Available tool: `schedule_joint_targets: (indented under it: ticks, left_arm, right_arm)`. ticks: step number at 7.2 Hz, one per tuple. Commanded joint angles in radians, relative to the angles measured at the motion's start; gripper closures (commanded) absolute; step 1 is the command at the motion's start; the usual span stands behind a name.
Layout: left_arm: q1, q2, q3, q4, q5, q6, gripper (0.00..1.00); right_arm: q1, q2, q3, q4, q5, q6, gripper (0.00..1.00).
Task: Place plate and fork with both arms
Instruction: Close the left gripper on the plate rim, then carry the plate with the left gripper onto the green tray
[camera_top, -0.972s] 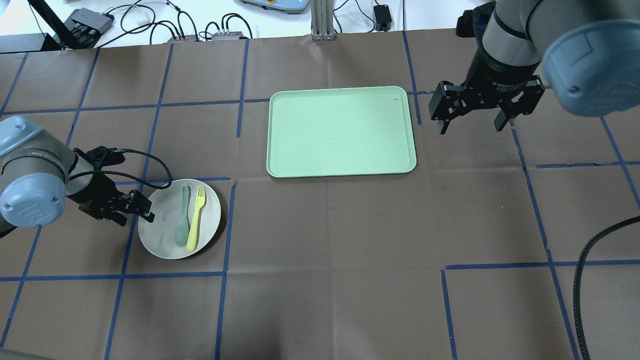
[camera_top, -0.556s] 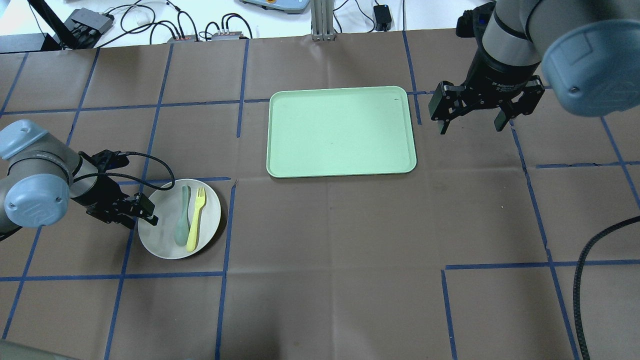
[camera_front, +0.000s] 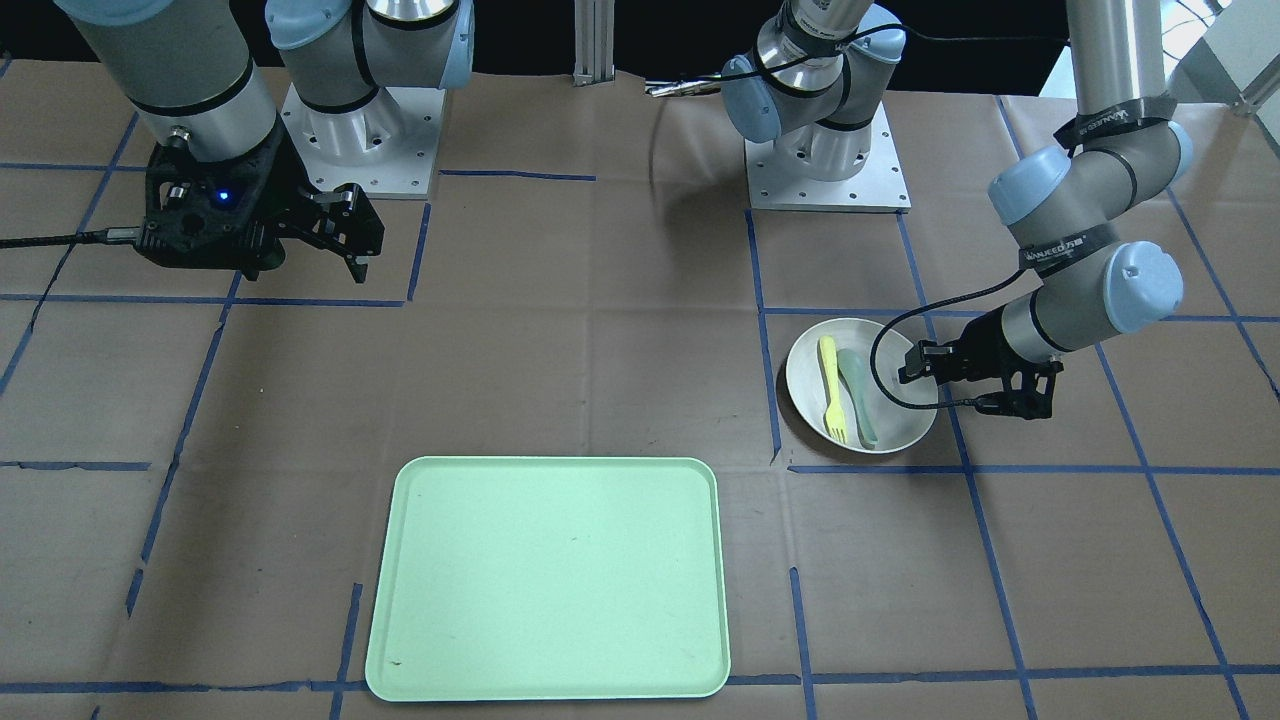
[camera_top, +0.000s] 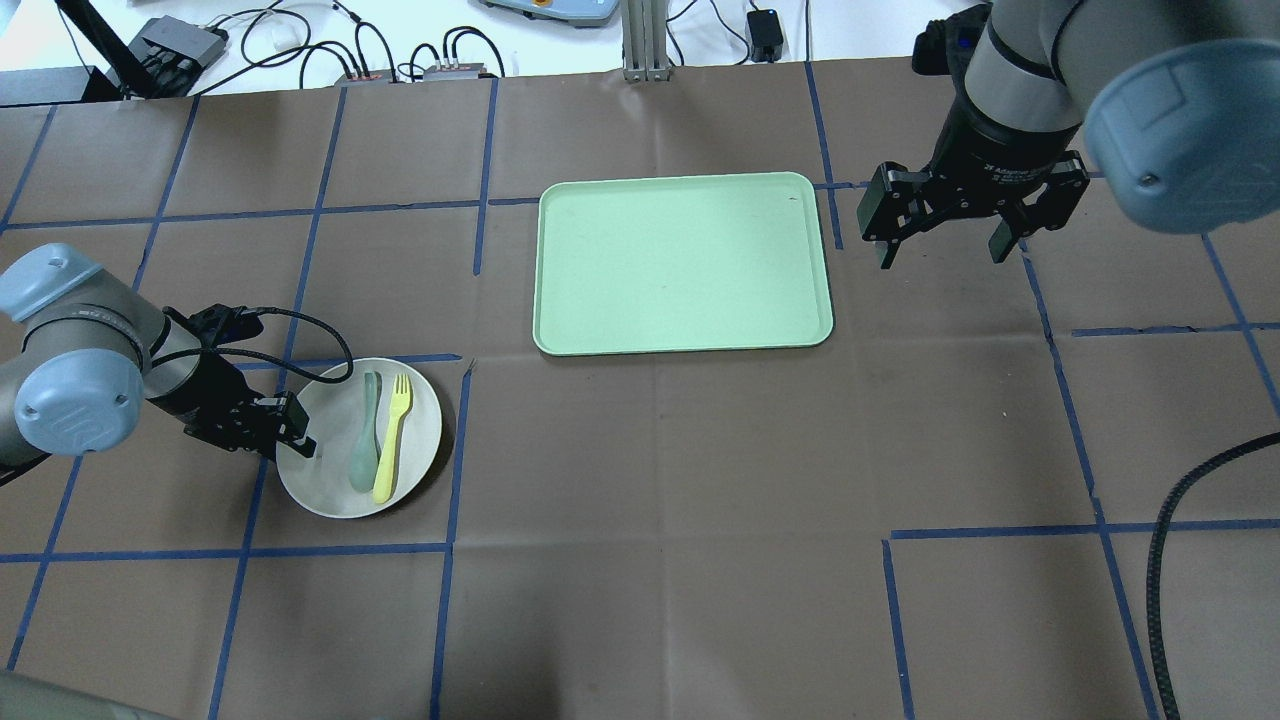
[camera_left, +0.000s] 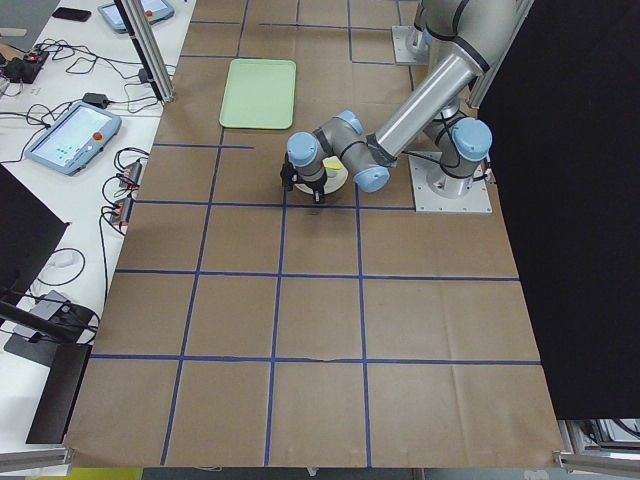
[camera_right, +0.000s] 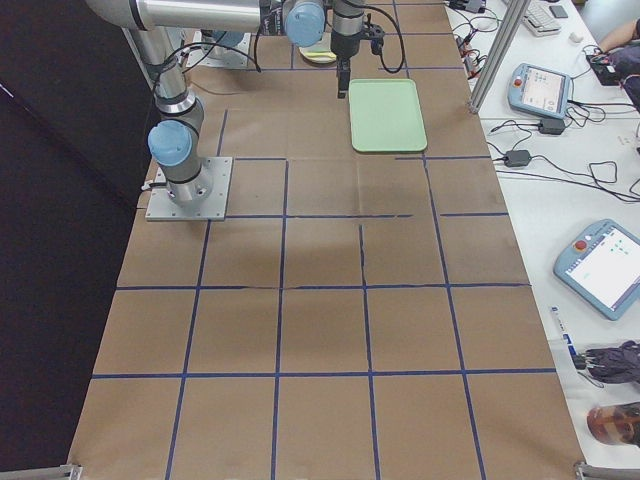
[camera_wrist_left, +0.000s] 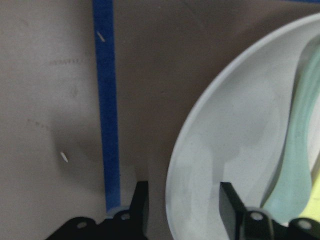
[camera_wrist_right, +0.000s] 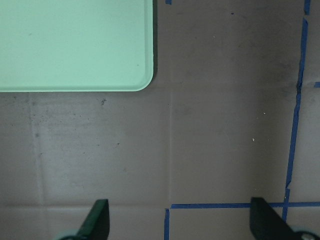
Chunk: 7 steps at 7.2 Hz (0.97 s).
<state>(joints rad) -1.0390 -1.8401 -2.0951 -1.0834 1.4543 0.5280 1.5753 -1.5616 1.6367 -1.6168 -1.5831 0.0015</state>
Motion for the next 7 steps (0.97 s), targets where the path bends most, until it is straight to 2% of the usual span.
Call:
schedule_joint_targets:
  ticks: [1, 3, 4, 5, 7]
  left_arm:
    - [-0.001, -0.001, 0.0, 0.0, -0.002, -0.009, 0.65]
    - [-0.003, 0.005, 0.0, 0.0, -0.002, 0.001, 0.97]
    - [-0.006, 0.011, 0.0, 0.0, -0.003, 0.003, 1.0]
    - [-0.013, 0.025, 0.009, 0.0, -0.047, 0.0, 1.0]
    - [-0.059, 0.086, 0.007, -0.003, -0.184, -0.038, 1.0]
  right_arm:
    - [-0.001, 0.0, 0.0, 0.0, 0.0, 0.0, 0.0]
    - [0.0, 0.0, 0.0, 0.0, 0.0, 0.0, 0.0]
    - [0.0, 0.0, 0.0, 0.0, 0.0, 0.0, 0.0]
    - [0.0, 0.0, 0.0, 0.0, 0.0, 0.0, 0.0]
    - [0.0, 0.0, 0.0, 0.0, 0.0, 0.0, 0.0]
